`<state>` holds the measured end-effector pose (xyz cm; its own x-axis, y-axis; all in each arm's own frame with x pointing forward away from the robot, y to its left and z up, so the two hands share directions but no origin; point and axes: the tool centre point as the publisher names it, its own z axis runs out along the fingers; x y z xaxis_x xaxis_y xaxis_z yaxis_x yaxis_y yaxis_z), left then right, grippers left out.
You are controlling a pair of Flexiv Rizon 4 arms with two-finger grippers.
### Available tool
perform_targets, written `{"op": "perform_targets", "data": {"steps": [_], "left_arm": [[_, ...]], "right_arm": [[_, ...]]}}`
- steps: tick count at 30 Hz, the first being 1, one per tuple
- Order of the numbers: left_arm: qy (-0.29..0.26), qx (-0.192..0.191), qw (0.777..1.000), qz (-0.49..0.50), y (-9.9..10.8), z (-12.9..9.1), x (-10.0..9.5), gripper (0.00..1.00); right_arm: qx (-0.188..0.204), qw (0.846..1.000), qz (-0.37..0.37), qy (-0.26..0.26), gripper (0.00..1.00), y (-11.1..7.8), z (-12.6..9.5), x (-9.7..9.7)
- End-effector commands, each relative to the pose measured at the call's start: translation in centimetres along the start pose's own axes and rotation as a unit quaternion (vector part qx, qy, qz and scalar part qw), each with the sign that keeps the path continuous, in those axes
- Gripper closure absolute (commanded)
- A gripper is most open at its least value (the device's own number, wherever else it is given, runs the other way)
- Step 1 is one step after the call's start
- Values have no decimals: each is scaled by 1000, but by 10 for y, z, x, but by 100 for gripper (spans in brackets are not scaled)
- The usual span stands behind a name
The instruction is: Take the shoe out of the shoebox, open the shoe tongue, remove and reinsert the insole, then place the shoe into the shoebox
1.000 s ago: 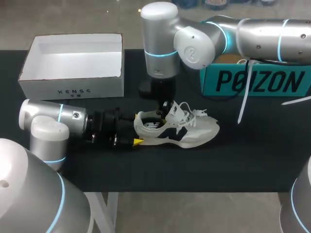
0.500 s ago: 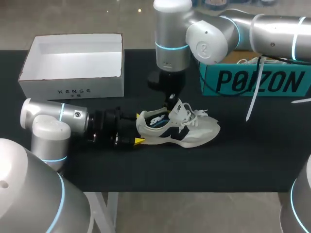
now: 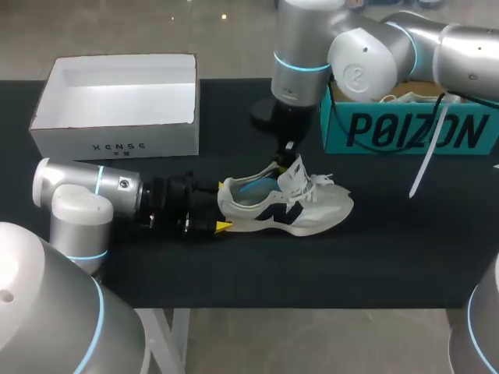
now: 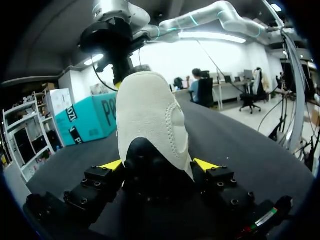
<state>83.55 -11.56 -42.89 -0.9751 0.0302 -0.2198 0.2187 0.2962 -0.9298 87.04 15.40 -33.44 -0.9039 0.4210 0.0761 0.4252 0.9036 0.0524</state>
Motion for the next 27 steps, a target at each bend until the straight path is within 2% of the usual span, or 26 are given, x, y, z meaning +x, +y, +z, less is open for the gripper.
{"op": "perform_targets", "data": {"steps": [1, 6, 21, 27], "left_arm": [[-1, 0, 1000, 1, 2, 1, 3, 100], [-1, 0, 1000, 1, 2, 1, 3, 100], [-1, 0, 1000, 1, 2, 1, 3, 100], [-1, 0, 1000, 1, 2, 1, 3, 100]], "right_arm": [[-30, 1000, 1, 3, 100, -6, -6, -3], [-47, 999, -14, 10, 100, 5, -7, 0], [-41, 995, -83, 41, 100, 66, 18, 23], [-63, 993, -96, 39, 100, 85, 4, 25]]}}
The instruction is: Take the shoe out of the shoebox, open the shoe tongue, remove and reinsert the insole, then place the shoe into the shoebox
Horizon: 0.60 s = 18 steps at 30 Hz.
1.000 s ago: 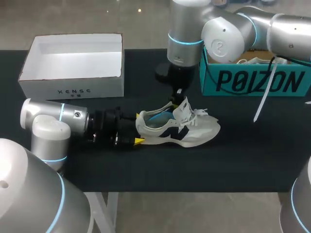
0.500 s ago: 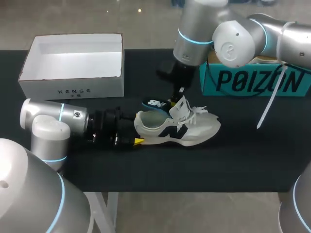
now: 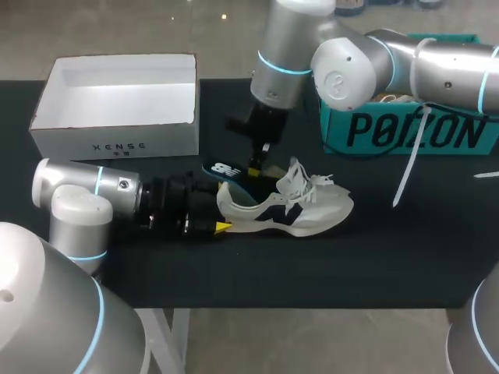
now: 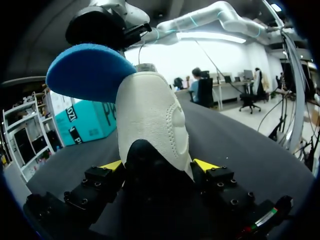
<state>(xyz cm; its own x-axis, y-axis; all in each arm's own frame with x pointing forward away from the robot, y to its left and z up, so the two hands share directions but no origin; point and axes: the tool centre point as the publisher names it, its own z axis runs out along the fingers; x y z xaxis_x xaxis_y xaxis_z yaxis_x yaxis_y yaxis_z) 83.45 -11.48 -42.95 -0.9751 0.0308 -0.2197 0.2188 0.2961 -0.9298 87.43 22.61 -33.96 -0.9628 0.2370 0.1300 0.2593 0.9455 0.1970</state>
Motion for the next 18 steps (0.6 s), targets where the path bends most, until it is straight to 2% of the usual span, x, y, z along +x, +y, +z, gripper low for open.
{"op": "perform_targets", "data": {"steps": [1, 8, 18], "left_arm": [[-1, 0, 1000, 1, 1, 1, 2, 100], [-1, 0, 1000, 1, 1, 1, 2, 100], [-1, 0, 1000, 1, 1, 1, 2, 100]], "right_arm": [[-4, 1000, -6, -2, 100, 22, -9, -5], [-44, 998, -14, -35, 100, 44, -51, -10], [-107, 991, 10, -82, 100, 54, -117, -24]]}}
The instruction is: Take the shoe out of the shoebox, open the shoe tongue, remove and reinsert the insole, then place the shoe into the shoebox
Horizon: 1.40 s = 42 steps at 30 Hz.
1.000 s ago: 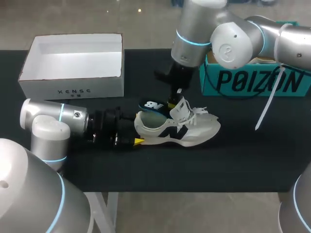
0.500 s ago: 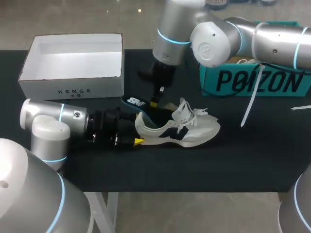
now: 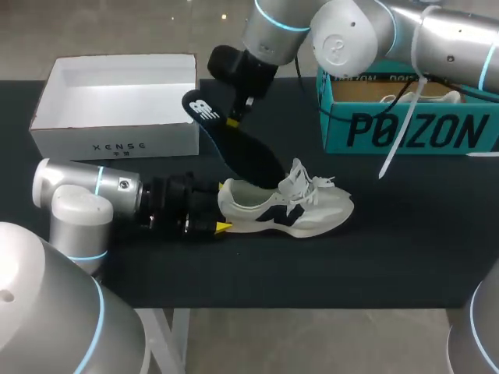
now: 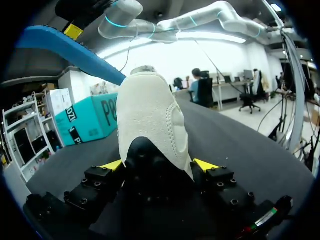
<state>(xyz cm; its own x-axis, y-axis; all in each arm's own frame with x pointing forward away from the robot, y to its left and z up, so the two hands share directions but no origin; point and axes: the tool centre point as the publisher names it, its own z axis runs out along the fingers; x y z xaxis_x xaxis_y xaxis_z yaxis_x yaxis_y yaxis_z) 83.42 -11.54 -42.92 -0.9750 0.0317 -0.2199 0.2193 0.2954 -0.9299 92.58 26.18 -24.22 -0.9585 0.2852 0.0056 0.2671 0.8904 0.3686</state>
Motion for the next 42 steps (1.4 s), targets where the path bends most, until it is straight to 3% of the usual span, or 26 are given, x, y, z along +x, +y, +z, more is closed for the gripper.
{"op": "perform_targets", "data": {"steps": [1, 8, 33, 37, 42], "left_arm": [[-2, 0, 1000, 1, 2, 1, 2, 100], [-2, 0, 1000, 1, 2, 1, 2, 100], [-2, 0, 1000, 1, 2, 1, 2, 100], [-2, 0, 1000, 1, 2, 1, 2, 100], [-2, 0, 1000, 1, 2, 1, 2, 100]], "right_arm": [[-21, 999, 9, -22, 100, -6, -37, -1], [-62, 996, 48, -51, 100, -1, -93, -13], [-62, 996, 48, -51, 100, -1, -93, -13], [-112, 988, 94, -41, 100, -10, -108, 9], [-93, 982, 154, -56, 100, -25, -130, 44]]}}
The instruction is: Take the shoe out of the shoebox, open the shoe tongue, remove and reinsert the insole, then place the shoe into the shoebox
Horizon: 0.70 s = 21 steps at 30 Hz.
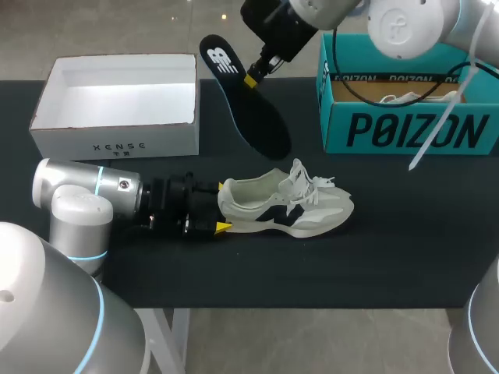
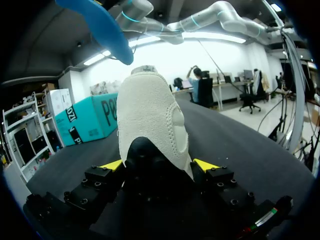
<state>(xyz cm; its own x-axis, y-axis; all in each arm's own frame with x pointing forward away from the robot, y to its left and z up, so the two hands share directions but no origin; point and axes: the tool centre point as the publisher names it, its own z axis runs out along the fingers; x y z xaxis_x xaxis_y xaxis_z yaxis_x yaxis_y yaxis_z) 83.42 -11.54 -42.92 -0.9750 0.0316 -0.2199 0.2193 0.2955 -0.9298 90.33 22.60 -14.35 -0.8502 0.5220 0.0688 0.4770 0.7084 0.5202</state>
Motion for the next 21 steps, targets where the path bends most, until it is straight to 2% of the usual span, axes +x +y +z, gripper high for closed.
{"op": "perform_targets", "data": {"steps": [1, 11, 13, 14, 16, 17, 21], "left_arm": [[-2, 0, 1000, 1, 2, 1, 2, 100], [-2, 0, 1000, 1, 2, 1, 2, 100], [-2, 0, 1000, 1, 2, 1, 2, 100], [-2, 0, 1000, 1, 2, 1, 2, 100], [-2, 0, 1000, 1, 2, 1, 2, 100], [-2, 0, 1000, 1, 2, 1, 2, 100], [-2, 0, 1000, 1, 2, 1, 2, 100]], "right_arm": [[-9, 999, 31, -28, 100, -30, -36, 30], [-44, 992, 120, -18, 100, -67, -97, 80], [-64, 990, 127, -7, 100, -72, -108, 89], [-62, 989, 135, -7, 100, -74, -113, 94], [-95, 986, 135, -13, 100, -77, -125, 103], [-101, 989, 111, -14, 100, -75, -128, 108], [-101, 989, 111, -14, 100, -75, -128, 108]]}}
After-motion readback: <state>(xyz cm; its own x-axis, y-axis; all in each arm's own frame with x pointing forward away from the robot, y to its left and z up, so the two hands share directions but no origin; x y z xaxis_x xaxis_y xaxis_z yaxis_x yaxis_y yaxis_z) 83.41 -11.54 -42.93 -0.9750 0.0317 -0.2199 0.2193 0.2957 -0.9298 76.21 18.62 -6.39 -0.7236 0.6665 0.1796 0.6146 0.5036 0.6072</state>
